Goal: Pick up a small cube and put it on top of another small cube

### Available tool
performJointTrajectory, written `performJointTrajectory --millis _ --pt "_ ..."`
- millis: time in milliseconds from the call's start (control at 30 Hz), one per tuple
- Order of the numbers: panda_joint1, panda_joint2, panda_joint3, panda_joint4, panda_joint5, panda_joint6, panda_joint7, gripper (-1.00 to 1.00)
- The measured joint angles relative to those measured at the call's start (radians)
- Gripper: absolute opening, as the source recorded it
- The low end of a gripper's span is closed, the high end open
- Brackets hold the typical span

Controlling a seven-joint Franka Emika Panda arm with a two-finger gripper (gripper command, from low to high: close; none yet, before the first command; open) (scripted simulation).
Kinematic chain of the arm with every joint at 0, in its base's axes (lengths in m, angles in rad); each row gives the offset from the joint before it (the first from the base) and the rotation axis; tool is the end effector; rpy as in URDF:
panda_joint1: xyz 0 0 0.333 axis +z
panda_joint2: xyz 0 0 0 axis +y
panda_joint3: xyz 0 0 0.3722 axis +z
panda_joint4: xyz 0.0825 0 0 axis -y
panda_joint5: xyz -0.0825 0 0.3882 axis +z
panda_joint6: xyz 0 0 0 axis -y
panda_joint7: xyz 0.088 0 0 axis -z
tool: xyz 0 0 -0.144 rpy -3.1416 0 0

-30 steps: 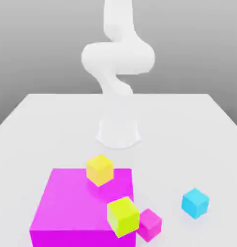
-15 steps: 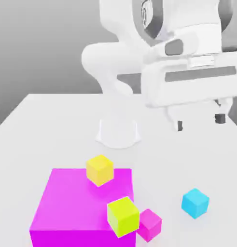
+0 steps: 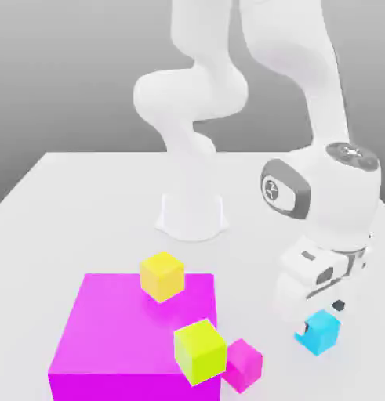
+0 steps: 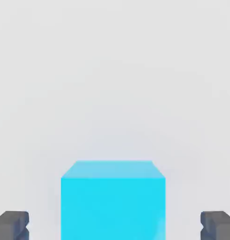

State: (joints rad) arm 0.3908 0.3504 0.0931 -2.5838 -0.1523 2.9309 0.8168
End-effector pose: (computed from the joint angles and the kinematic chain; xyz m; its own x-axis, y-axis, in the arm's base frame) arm 0.3956 0.2213 0.1479 0.9821 -0.1884 0.0003 -0.1884 -0.9821 -0.0004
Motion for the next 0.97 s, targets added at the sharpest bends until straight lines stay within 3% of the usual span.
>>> performJointTrajectory --millis 200,400,733,867,900,967 --pt "0.003 0.008 -0.003 0.002 -0.005 0.007 0.004 -1.0" --pt "-0.045 -0.177 0.05 -0.027 0.079 -0.149 -0.066 -1.0" --pt "-0.351 -0.336 -0.098 0.242 0.156 -0.576 -0.355 -1.0" --pt "-0.381 -0.251 -0.084 0.233 0.156 -0.482 -0.378 -1.0" --pt "-0.38 -0.236 -0.084 0.228 0.155 -0.462 -0.378 1.0" --pt "-0.38 -0.236 -0.084 0.228 0.155 -0.462 -0.378 1.0"
